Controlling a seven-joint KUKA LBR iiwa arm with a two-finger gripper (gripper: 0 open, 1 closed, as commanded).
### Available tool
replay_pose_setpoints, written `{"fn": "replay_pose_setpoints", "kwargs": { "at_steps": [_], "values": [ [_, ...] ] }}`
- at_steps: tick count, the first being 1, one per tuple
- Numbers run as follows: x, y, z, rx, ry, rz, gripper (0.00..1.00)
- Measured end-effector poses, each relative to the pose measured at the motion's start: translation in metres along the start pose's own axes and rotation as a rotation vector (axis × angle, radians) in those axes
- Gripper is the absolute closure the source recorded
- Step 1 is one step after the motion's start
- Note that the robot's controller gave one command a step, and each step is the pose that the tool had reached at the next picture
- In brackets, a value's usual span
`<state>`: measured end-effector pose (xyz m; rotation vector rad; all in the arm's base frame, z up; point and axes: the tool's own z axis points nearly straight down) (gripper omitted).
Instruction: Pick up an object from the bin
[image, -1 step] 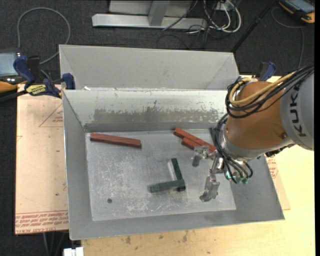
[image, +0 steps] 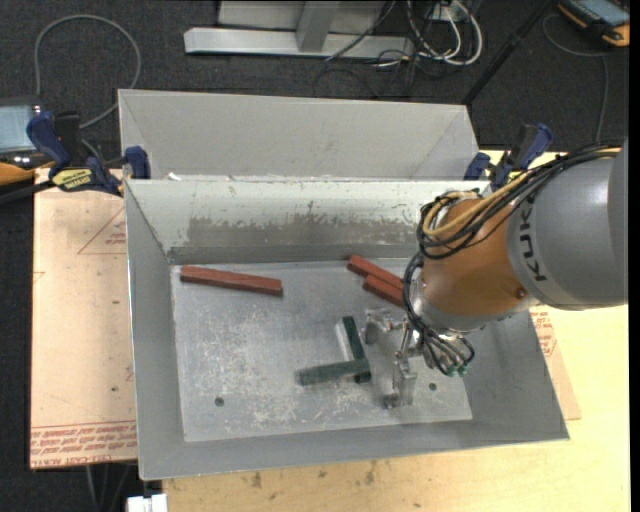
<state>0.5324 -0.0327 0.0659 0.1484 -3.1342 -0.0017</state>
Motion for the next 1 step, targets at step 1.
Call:
{"fn": "replay_pose_setpoints", "kwargs": {
  "at_steps": [1],
  "values": [
    [0.016, 0.064, -0.0037, -0.001, -0.004, -0.473, 0.0]
  ]
}}
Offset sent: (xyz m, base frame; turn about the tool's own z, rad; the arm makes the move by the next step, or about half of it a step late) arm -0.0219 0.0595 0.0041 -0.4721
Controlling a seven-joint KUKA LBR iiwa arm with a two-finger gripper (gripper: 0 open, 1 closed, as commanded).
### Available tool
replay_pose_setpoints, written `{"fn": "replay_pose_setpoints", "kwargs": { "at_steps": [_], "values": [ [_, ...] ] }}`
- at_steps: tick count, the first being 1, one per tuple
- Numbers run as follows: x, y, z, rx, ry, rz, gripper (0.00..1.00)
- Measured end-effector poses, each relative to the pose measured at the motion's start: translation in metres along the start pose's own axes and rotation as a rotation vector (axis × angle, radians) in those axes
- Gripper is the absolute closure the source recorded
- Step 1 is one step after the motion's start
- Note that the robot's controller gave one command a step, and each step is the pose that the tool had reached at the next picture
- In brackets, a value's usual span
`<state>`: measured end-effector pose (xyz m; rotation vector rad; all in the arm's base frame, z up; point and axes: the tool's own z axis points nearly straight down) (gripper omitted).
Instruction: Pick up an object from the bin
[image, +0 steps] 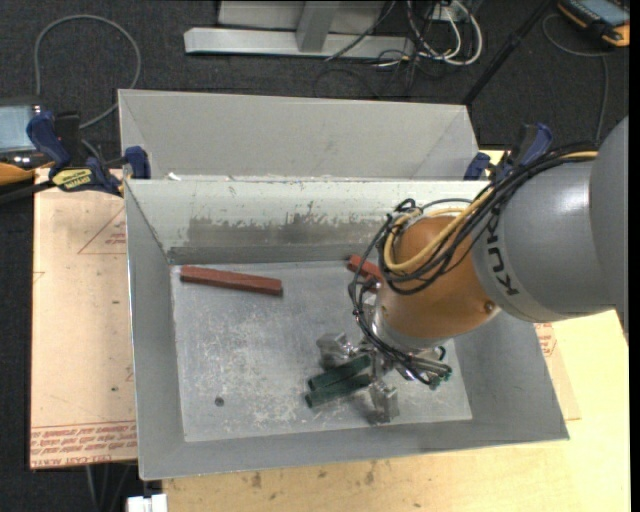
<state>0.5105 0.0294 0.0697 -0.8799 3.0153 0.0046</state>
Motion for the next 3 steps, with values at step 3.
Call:
{"fn": "replay_pose_setpoints", "kwargs": {
  "at_steps": [3],
  "values": [
    [-0.033, 0.01, -0.265, 0.008, -0.01, -0.044, 1.0]
  ]
}}
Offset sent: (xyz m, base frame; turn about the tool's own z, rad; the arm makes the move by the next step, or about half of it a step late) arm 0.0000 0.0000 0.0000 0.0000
